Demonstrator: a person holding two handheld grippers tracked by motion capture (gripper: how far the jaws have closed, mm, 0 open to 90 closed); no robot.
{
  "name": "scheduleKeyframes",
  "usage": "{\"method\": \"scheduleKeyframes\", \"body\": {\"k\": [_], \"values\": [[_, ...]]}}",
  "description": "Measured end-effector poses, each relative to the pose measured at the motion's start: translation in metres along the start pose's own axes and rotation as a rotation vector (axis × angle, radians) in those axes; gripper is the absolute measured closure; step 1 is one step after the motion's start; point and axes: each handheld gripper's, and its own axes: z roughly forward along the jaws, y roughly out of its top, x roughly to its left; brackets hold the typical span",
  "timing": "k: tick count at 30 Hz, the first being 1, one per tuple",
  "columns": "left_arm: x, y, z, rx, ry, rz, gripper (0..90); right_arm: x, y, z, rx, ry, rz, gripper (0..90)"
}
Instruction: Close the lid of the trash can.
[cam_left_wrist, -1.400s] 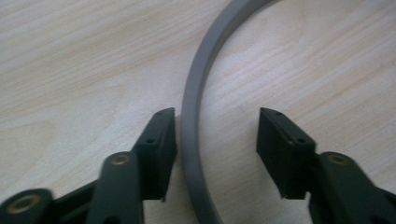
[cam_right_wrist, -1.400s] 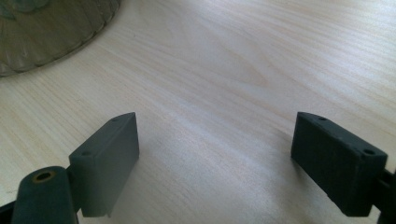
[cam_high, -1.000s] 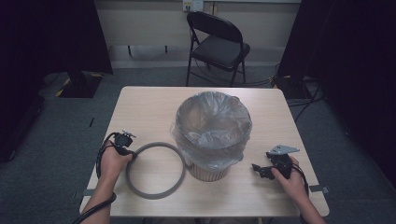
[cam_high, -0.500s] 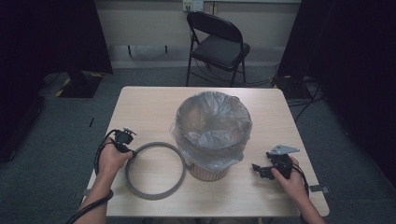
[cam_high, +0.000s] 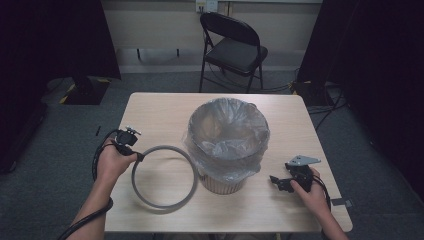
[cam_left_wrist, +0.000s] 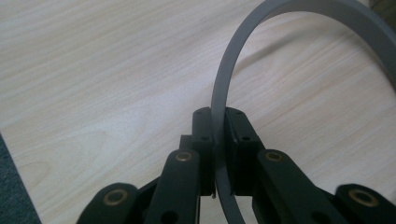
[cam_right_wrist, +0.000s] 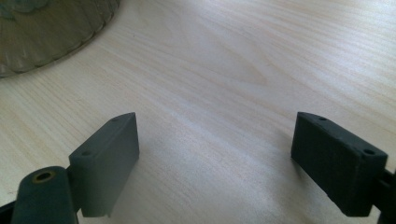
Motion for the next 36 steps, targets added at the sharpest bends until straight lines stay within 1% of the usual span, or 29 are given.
{"method": "scheduleKeyframes", "body": {"k": [2,4,5,6,8,10,12,14,17,19,21,23,25,26,30,32,34,36], "values": [[-0.001,0.002,-0.003,-0.006,-0.004,-0.004,83.7,0.000,0.000,0.000,0.000,0.000,0.000,14.4],[0.000,0.003,-0.007,0.000,-0.013,-0.008,83.8,0.000,0.000,0.000,0.000,0.000,0.000,14.5],[0.000,0.003,-0.008,-0.006,-0.014,-0.010,83.8,0.000,0.000,0.000,0.000,0.000,0.000,14.4],[0.000,0.004,-0.010,-0.008,-0.020,-0.022,83.9,0.000,0.000,0.000,0.000,0.000,0.000,14.5],[0.000,0.005,-0.013,-0.007,-0.014,-0.014,83.9,0.000,0.000,0.000,0.000,0.000,0.000,14.4],[0.001,0.005,-0.016,0.006,-0.014,-0.008,83.8,0.000,0.000,0.000,0.000,0.000,0.000,14.4],[0.002,0.005,-0.018,0.007,-0.018,-0.007,83.9,0.000,0.000,0.000,0.000,-0.001,0.000,14.5],[0.002,0.005,-0.019,-0.007,-0.022,-0.016,83.9,0.000,0.000,0.000,0.000,-0.001,0.000,14.5],[0.003,0.004,-0.023,-0.001,-0.033,-0.003,83.9,0.000,0.000,0.000,0.000,-0.001,0.000,14.4],[0.003,0.004,-0.026,-0.009,-0.042,-0.007,83.9,0.000,0.000,0.000,0.000,0.000,0.000,14.5],[0.004,0.004,-0.030,-0.016,-0.037,-0.003,83.9,0.000,0.000,0.000,0.000,-0.001,0.000,14.5],[0.005,0.004,-0.034,-0.016,-0.045,0.004,83.9,0.000,0.000,0.000,0.000,0.000,0.000,14.5],[0.006,0.005,-0.038,-0.013,-0.045,0.002,83.9,0.000,0.000,0.000,0.000,-0.001,0.000,14.5],[0.006,0.005,-0.040,-0.020,-0.043,0.002,83.9,0.000,0.000,0.000,0.000,-0.001,0.001,14.5],[0.008,0.006,-0.049,-0.022,-0.042,0.012,83.9,0.000,0.000,0.000,0.000,-0.001,0.001,14.4],[0.009,0.005,-0.051,-0.028,-0.045,0.008,83.9,0.000,0.000,0.000,0.000,-0.001,0.001,14.4],[0.010,0.004,-0.052,-0.024,-0.052,0.014,83.9,0.000,0.000,0.000,0.000,-0.001,0.001,14.4],[0.010,0.004,-0.053,-0.022,-0.053,0.011,83.9,0.000,0.000,0.000,0.000,-0.001,0.001,14.5]]}}
